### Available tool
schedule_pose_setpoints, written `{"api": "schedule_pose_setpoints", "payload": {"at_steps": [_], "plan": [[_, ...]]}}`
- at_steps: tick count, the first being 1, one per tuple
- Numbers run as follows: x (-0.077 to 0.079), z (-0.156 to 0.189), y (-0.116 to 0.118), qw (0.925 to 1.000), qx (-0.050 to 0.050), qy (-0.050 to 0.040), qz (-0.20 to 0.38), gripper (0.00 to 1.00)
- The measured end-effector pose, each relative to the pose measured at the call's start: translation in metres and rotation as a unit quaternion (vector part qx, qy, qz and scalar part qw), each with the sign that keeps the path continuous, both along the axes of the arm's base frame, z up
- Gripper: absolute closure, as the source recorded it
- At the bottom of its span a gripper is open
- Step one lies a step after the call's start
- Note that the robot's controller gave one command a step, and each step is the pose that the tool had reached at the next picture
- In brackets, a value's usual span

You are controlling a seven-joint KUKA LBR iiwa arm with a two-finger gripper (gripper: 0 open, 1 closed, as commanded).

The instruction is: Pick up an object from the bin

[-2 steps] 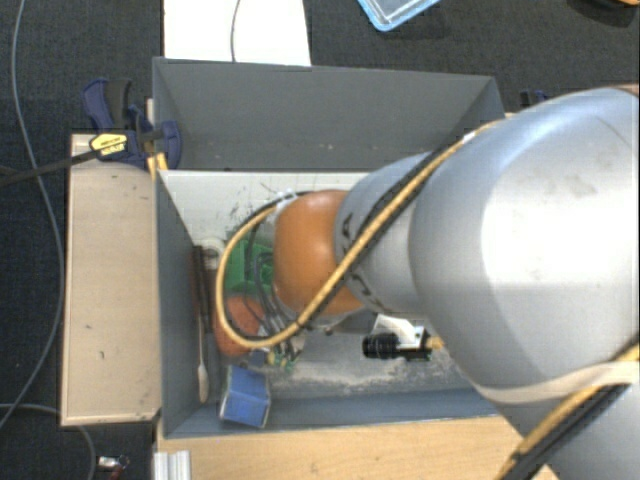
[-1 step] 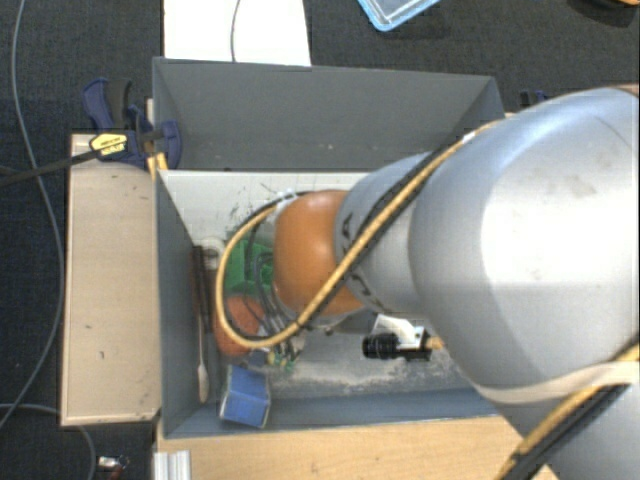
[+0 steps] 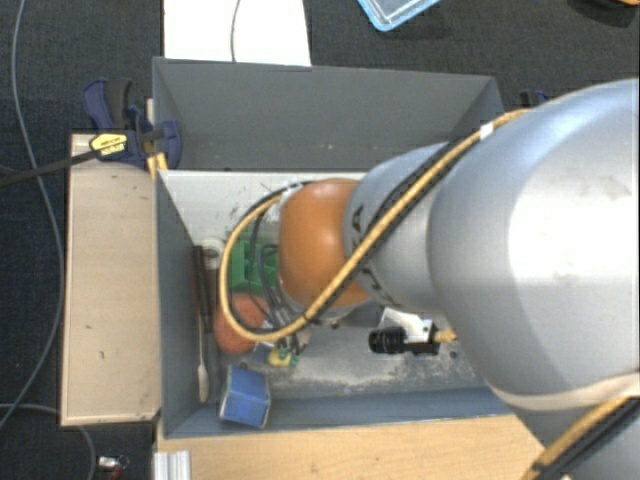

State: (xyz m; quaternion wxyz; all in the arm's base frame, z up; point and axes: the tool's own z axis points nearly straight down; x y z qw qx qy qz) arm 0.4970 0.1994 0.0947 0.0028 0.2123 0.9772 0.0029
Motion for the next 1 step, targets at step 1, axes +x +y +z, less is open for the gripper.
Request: {"api": "schedule_pose_setpoints", "payload": {"at_steps": [1], "plan": [[0.0000, 0.0413, -0.0002, 1.0000, 0.000, 0.0003, 0.002, 1.00]]}}
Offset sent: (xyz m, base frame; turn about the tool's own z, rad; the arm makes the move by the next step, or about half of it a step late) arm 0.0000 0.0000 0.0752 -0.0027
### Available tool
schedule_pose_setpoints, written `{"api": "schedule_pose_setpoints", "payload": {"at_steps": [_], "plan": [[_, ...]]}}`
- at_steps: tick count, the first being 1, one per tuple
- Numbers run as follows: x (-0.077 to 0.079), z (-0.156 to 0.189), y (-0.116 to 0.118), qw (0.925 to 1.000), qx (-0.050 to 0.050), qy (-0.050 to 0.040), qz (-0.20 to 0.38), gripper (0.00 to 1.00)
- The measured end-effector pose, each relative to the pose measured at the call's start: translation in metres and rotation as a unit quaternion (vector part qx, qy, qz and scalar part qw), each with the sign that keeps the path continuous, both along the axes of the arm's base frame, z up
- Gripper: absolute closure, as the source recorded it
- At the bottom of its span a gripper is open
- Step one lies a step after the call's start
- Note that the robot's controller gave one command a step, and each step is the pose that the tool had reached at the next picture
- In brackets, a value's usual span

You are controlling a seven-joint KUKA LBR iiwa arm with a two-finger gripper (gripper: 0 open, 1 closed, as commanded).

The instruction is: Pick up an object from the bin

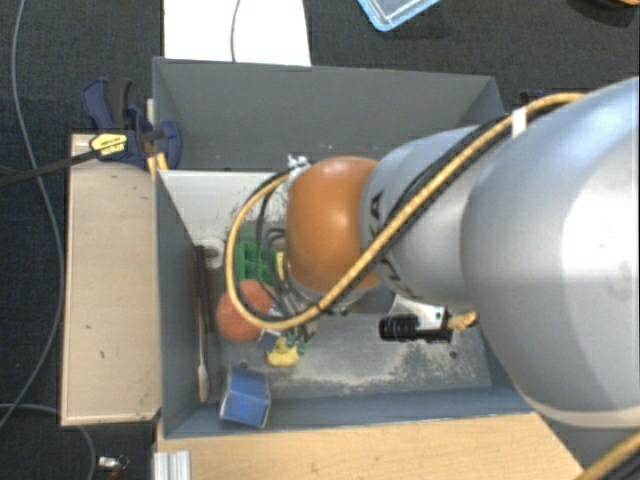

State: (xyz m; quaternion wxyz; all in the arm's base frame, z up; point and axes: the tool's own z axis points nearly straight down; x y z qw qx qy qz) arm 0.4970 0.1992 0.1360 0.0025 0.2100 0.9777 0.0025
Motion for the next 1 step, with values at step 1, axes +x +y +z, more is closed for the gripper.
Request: {"api": "schedule_pose_setpoints", "payload": {"at_steps": [1], "plan": [[0.0006, 0.0259, 0.0000, 1.0000, 0.000, -0.0007, 0.002, 1.00]]}}
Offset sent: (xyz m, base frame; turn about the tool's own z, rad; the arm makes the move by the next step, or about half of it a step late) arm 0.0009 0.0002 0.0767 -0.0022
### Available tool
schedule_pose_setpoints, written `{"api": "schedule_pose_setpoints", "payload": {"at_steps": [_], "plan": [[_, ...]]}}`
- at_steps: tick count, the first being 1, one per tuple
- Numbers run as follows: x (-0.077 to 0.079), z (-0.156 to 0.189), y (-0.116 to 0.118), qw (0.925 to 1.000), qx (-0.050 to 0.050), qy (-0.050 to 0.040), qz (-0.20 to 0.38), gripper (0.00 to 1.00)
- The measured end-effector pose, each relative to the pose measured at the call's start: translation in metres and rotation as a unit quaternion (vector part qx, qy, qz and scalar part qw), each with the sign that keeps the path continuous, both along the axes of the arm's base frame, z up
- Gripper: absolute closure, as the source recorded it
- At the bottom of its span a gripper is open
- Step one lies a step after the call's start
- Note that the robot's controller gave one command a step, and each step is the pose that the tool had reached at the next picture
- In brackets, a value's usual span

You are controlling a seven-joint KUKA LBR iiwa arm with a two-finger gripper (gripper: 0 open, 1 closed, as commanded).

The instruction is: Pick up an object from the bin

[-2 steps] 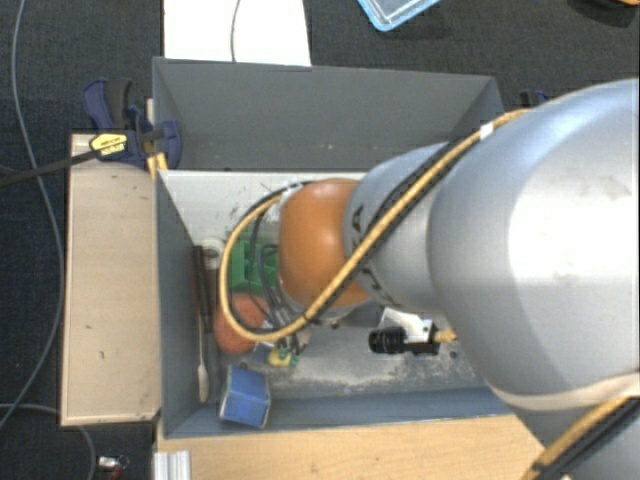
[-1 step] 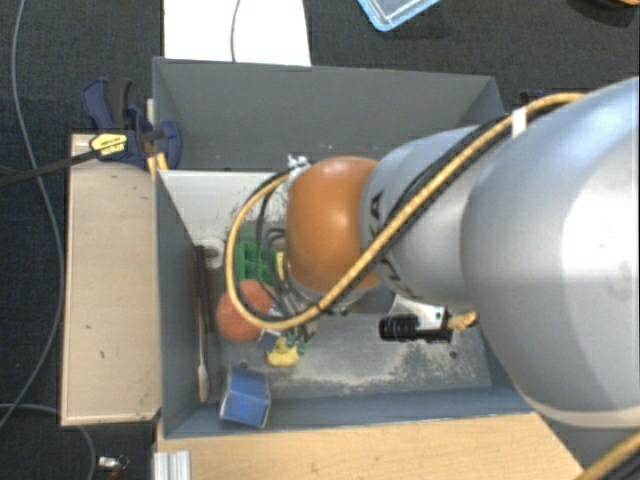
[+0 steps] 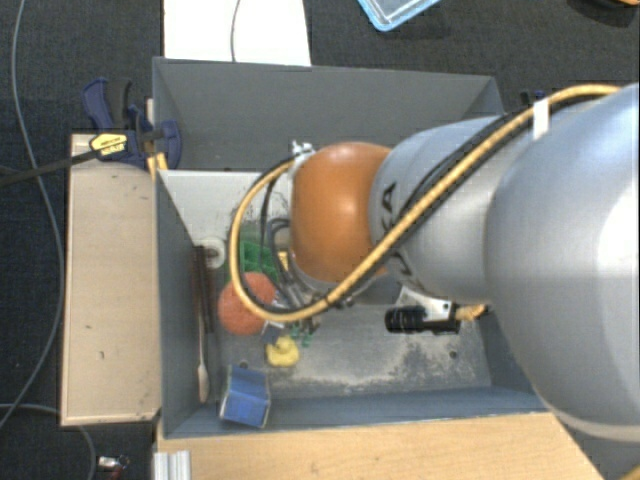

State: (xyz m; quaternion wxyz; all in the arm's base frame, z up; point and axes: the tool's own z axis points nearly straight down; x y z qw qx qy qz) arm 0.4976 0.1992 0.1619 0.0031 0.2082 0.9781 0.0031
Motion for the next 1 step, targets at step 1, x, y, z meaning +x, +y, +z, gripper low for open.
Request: {"api": "schedule_pose_setpoints", "payload": {"at_steps": [1], "plan": [[-0.0002, 0.0267, -0.0003, 1.0000, 0.000, 0.0007, 0.002, 1.00]]}}
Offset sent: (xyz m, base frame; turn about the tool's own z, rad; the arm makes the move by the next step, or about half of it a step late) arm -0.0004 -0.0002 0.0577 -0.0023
